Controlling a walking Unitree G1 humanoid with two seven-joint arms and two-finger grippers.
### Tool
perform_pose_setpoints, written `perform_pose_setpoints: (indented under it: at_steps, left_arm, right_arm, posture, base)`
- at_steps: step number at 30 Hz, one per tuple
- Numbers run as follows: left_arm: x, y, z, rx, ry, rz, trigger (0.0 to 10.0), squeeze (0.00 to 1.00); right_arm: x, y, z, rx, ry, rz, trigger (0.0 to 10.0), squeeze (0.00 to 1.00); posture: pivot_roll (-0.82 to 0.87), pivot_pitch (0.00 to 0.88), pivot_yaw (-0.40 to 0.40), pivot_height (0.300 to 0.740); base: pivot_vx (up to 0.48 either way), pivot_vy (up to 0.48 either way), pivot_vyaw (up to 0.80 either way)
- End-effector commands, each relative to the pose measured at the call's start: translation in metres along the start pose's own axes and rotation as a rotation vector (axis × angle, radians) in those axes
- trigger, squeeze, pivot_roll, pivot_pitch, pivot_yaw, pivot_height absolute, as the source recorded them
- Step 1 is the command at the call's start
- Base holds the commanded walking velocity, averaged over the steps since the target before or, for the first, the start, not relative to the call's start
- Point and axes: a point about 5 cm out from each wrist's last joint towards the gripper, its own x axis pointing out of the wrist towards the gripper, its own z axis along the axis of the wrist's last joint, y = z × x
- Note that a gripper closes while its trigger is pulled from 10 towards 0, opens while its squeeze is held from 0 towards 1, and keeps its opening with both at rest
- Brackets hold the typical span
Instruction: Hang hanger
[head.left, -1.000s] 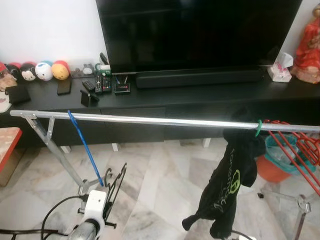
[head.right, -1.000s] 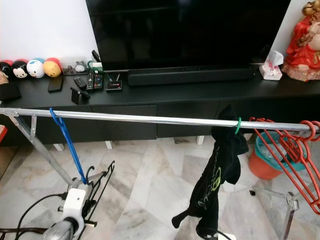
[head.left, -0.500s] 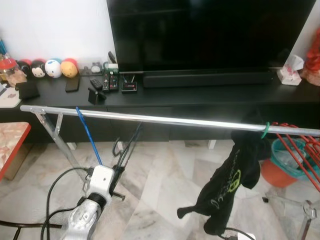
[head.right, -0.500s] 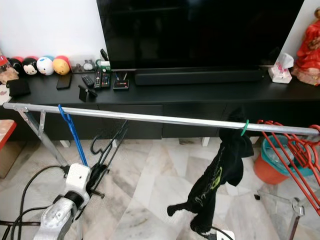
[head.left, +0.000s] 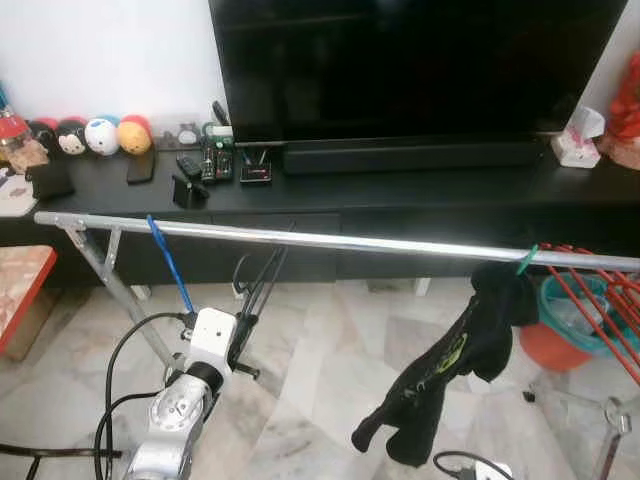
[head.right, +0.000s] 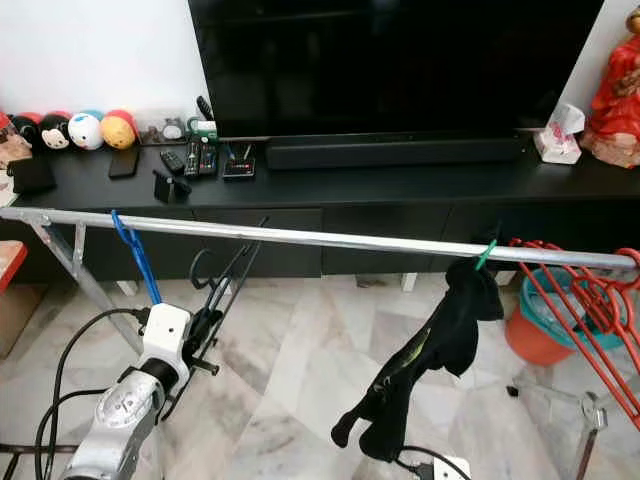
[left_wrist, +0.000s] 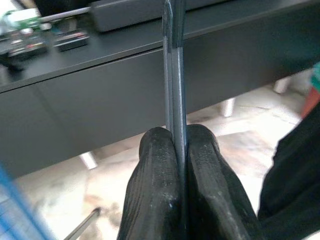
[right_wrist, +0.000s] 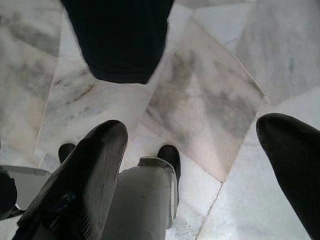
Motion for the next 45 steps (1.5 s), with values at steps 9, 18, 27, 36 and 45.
perform_pose_setpoints:
  at_steps: [9,18,27,36,45]
  left_arm:
    - [0.006,-0.003,0.007,-0.006,-0.002,-0.023,10.0,0.0]
    - [0.01,-0.007,0.014,-0.018,-0.034,-0.033,10.0,0.0]
    - [0.01,-0.008,0.02,-0.027,-0.066,-0.047,10.0,0.0]
    - [0.01,-0.008,0.024,-0.026,-0.091,-0.042,10.0,0.0]
    - [0.009,-0.013,0.026,-0.032,-0.1,-0.072,10.0,0.0]
  right_arm:
    - [-0.001,0.0,-0.003,0.0,0.013,0.002,10.0,0.0]
    - [-0.001,0.0,-0.002,-0.004,0.012,0.006,10.0,0.0]
    - [-0.001,-0.001,-0.002,-0.009,0.011,0.007,10.0,0.0]
    - [-0.001,-0.001,-0.002,-0.019,0.012,0.011,10.0,0.0]
    - [-0.001,-0.001,-0.002,-0.023,0.013,0.014,10.0,0.0]
  posture:
    - [0.03,0.0,0.012,0.74]
    - [0.03,0.0,0.011,0.74]
    - [0.03,0.0,0.006,0.74]
    - [0.04,0.0,0.001,0.74]
    - [0.04,0.0,0.0,0.74]
  base:
    - [0.0,0.0,-0.69]
    - [0.0,0.0,-0.67]
    - [0.0,0.0,-0.66]
    - [0.0,0.21,-0.65]
    - [0.0,0.0,-0.63]
